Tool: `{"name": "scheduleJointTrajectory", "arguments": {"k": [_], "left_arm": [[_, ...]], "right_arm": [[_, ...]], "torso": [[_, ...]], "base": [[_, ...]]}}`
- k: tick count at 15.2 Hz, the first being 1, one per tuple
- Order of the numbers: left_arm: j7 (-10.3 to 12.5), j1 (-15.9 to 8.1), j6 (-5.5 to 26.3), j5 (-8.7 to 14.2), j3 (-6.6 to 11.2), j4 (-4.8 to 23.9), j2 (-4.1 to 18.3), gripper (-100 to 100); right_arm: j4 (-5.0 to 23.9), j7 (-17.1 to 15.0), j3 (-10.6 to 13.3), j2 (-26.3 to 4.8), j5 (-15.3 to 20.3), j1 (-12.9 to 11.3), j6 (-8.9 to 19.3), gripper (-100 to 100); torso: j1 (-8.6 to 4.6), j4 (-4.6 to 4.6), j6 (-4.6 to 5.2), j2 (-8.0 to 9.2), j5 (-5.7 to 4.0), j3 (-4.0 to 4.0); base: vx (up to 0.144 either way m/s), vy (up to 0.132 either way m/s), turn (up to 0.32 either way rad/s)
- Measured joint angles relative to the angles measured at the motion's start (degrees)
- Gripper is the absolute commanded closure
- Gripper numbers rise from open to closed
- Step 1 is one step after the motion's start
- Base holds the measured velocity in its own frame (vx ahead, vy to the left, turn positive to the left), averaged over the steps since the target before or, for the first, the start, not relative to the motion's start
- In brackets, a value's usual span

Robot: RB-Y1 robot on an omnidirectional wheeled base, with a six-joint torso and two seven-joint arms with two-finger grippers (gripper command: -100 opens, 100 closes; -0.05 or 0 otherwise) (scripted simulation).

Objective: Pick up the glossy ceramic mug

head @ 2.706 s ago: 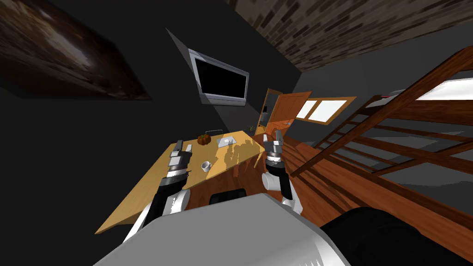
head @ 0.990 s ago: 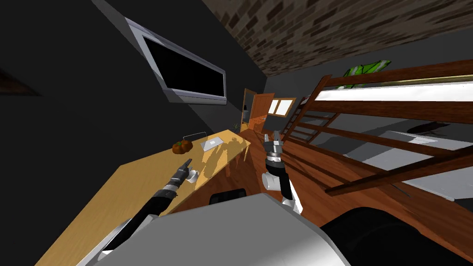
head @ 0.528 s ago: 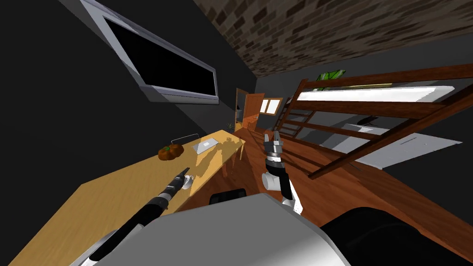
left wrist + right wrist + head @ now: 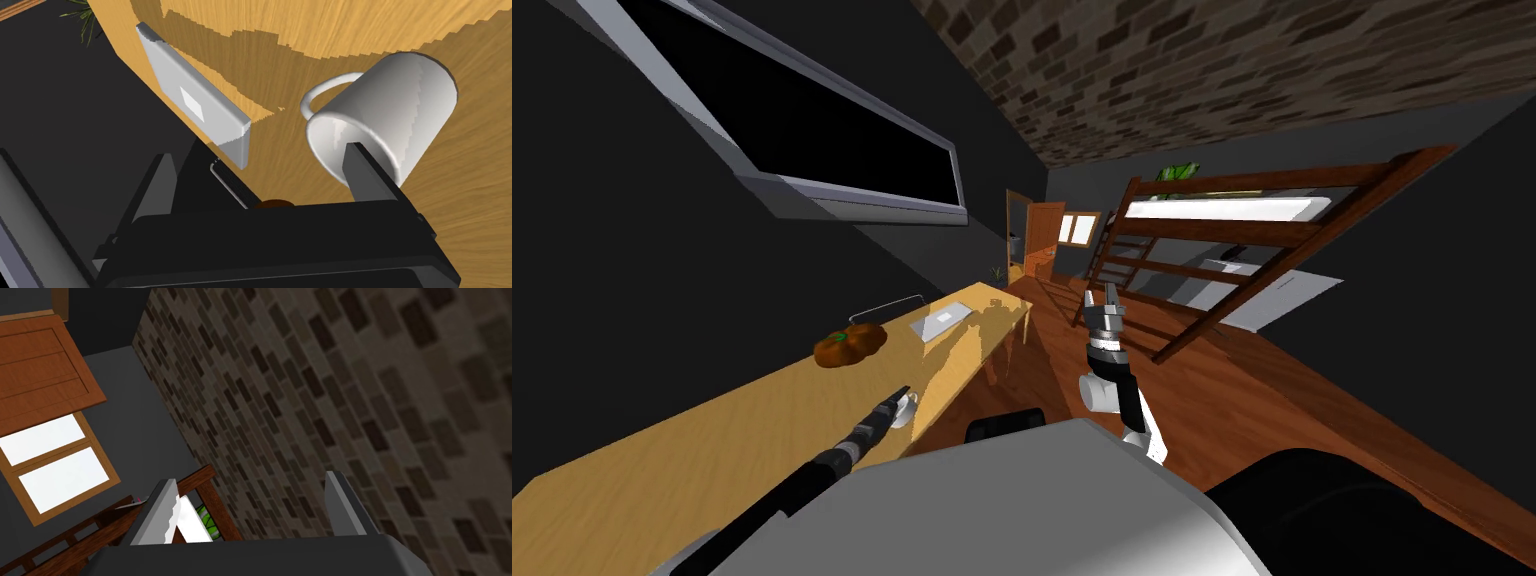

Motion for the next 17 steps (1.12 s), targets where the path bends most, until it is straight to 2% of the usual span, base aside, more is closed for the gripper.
{"name": "scheduleJointTrajectory", "arguments": {"k": [2,3,6,7,8,12,15,17], "left_arm": [[-0.34,1.40,1.94,1.24,0.03,0.35,1.61,-100],[-0.47,1.72,2.04,2.29,-0.42,1.86,3.01,-100],[-0.75,2.92,5.02,4.13,-0.27,2.30,5.32,-100],[-0.77,2.57,5.73,5.39,-0.70,3.61,6.88,-100],[-0.87,2.66,6.34,5.97,-0.94,4.37,7.49,-100],[-1.33,5.30,10.62,8.35,-0.65,4.67,10.57,-100],[-1.73,5.83,13.18,11.33,-1.46,6.84,13.94,-100],[-1.93,6.57,14.84,12.42,-1.64,7.45,15.21,-100]], "right_arm": [[0.00,0.00,0.00,0.00,0.00,0.00,0.00,0],[0.00,0.00,0.00,0.00,0.00,0.00,0.00,0],[0.00,0.00,0.00,0.00,0.00,0.00,0.00,0],[0.00,0.00,0.00,0.00,0.00,0.00,0.00,0],[0.00,0.00,0.00,0.00,0.00,0.00,0.00,0],[0.00,0.00,0.00,0.00,0.00,0.00,0.00,0],[0.00,0.00,0.00,0.00,0.00,0.00,0.00,0],[0.00,0.00,0.00,0.00,0.00,0.00,0.00,0]], "torso": [[0.00,0.00,-0.01,0.00,0.00,0.00],[0.01,-0.01,0.01,-0.01,0.00,-0.01],[-0.02,-0.01,0.00,-0.04,-0.01,-0.02],[0.01,-0.01,0.03,-0.05,0.00,-0.03],[0.01,-0.01,0.00,-0.05,0.01,-0.03],[-0.02,-0.02,0.04,-0.09,-0.01,-0.05],[-0.03,-0.03,0.04,-0.12,-0.02,-0.07],[-0.08,-0.03,0.01,-0.14,-0.02,-0.08]], "base": [[-0.004,0.022,-0.229],[-0.004,0.020,-0.212],[0.000,0.019,-0.238],[0.001,0.024,-0.207],[0.004,0.021,-0.237],[0.008,0.018,-0.267],[0.012,0.010,-0.258],[0.019,-0.003,-0.245]]}}
